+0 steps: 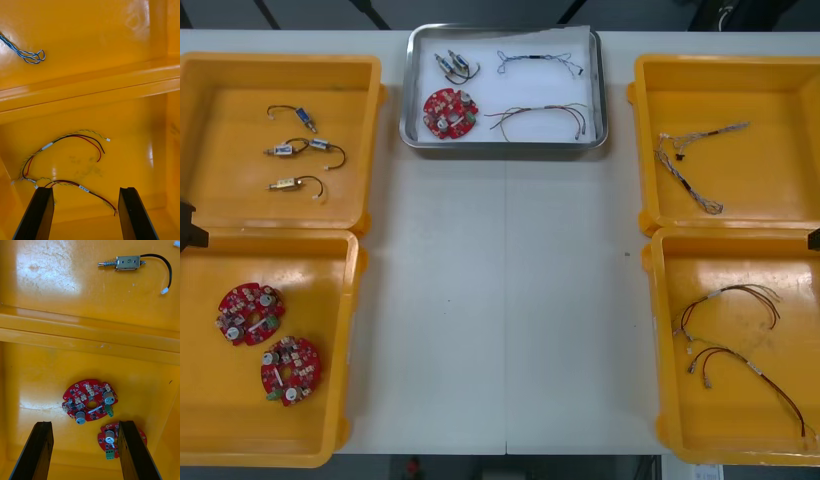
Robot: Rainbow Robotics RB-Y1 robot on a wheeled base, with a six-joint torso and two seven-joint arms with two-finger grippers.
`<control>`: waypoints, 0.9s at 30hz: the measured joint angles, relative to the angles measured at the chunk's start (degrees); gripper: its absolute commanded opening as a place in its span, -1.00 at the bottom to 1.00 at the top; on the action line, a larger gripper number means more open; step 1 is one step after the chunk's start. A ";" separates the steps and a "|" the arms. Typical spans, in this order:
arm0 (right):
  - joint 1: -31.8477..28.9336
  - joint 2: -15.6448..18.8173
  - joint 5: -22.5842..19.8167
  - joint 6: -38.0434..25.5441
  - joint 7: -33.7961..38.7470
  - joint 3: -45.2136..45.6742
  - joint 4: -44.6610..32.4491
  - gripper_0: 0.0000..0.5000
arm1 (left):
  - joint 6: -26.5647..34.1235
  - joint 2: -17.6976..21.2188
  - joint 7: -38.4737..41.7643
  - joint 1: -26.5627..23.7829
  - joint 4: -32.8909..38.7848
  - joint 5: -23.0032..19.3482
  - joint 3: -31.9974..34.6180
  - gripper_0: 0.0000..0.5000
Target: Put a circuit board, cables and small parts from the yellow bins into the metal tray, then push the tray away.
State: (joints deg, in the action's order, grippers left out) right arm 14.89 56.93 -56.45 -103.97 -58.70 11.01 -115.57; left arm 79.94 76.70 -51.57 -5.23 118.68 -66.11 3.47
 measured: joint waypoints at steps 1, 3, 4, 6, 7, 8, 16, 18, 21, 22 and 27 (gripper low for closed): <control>-0.11 -0.02 0.08 0.15 -1.96 0.00 0.43 1.00 | 0.00 0.00 0.00 0.00 0.00 0.00 0.00 1.00; -0.18 -0.13 0.61 0.60 -6.88 0.00 1.16 1.00 | 0.00 0.00 0.00 0.00 0.00 0.00 0.00 1.00; -0.18 -0.32 1.12 0.82 -8.81 0.00 1.40 1.00 | 0.00 0.00 0.00 0.00 0.00 0.00 0.00 1.00; -0.18 -1.01 2.10 1.18 -9.88 0.00 1.69 1.00 | 0.00 0.00 0.00 0.00 0.00 0.00 0.00 1.00; -0.18 -1.46 2.41 1.45 -9.88 0.00 1.80 1.00 | 0.00 0.00 0.00 0.00 0.00 0.00 0.00 1.00; -0.18 -2.00 2.61 1.78 -9.88 0.00 1.87 1.00 | 0.00 0.00 0.00 0.00 0.00 0.00 0.00 1.00; -0.18 -5.95 4.38 2.38 -9.89 0.00 2.27 1.00 | 0.00 0.00 0.00 0.00 0.00 0.00 0.00 1.00; -0.18 -6.71 4.85 2.38 -9.89 0.00 2.30 1.00 | 0.00 0.00 0.00 0.00 0.00 0.00 0.00 1.00; -0.18 -7.63 5.16 2.38 -9.89 0.00 2.33 1.00 | 0.00 0.00 0.00 0.00 0.00 0.00 0.00 1.00; -0.18 -7.80 5.20 2.38 -9.89 0.00 2.34 1.00 | 0.00 0.00 0.00 0.00 0.00 0.00 0.00 1.00; -0.18 -8.05 5.34 2.37 -9.89 0.00 2.35 1.00 | 0.00 0.00 0.00 0.00 0.00 0.00 0.00 1.00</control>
State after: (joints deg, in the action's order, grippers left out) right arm 14.71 48.88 -51.11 -101.60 -68.59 11.01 -113.22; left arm 79.94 76.70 -51.57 -5.23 118.68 -66.11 3.47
